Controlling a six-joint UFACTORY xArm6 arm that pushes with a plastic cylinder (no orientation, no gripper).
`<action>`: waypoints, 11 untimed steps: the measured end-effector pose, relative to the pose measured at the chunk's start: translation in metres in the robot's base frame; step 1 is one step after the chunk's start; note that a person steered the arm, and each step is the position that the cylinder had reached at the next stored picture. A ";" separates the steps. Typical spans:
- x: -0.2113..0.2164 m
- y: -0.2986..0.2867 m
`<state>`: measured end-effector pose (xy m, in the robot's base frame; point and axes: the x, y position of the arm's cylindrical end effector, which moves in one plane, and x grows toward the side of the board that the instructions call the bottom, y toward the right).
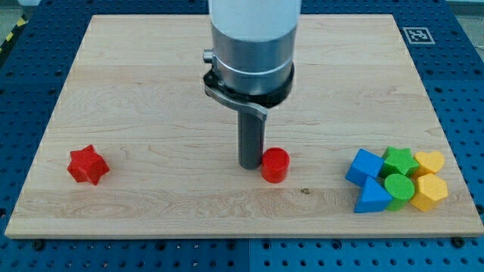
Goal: Move the red circle to the left of the triangle
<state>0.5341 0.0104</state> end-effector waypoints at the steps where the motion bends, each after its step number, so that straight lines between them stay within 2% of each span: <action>1: -0.002 0.010; 2: -0.020 0.015; 3: 0.002 0.016; 6: 0.004 0.023; 7: 0.009 0.057; 8: 0.039 0.058; 11: 0.035 0.085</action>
